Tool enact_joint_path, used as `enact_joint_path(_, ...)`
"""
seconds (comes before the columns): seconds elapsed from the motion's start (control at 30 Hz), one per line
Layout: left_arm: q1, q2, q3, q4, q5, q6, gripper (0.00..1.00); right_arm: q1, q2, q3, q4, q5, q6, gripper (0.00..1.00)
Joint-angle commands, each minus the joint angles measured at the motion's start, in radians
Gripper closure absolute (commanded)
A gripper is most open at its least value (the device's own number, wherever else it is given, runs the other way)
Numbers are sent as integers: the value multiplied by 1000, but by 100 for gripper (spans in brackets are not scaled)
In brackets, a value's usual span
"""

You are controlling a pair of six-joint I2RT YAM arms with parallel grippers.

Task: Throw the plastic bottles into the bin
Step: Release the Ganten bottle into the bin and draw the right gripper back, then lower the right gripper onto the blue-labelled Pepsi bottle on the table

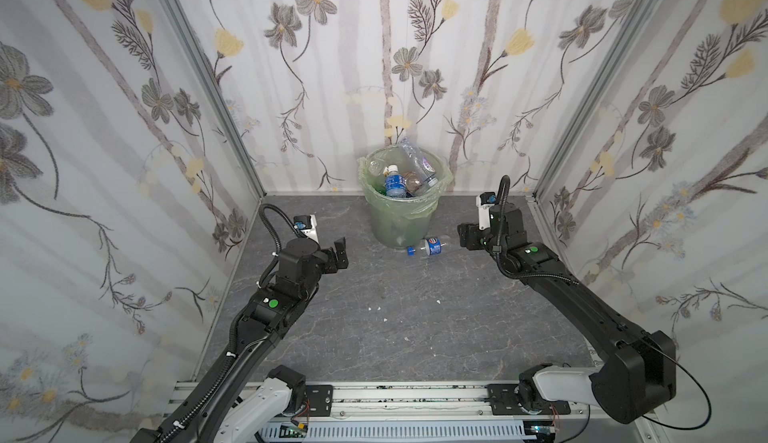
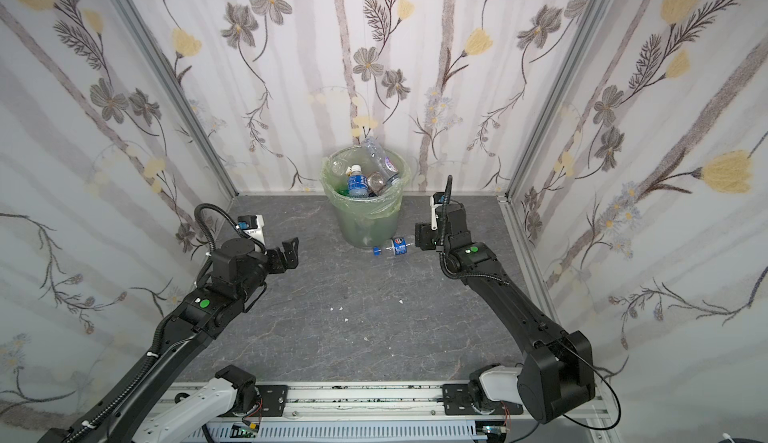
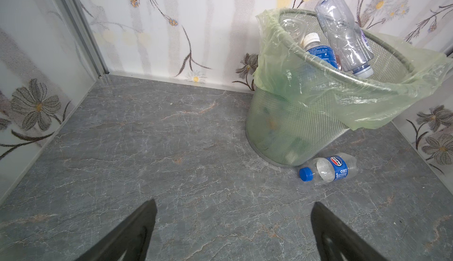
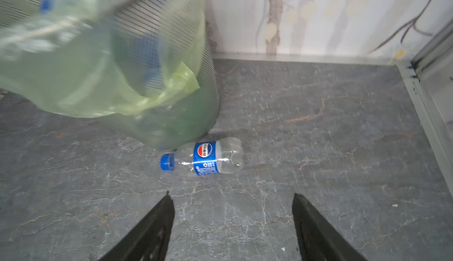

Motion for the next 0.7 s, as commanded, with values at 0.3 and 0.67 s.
enact_joint_path(0.3,2,-71,-37,40,4,-29,0,-79,538,293,106,-265,56,28)
enact_joint_path(0.67,2,-82,-60,38,9,-28,0,-79,671,315,55,-279,26,33)
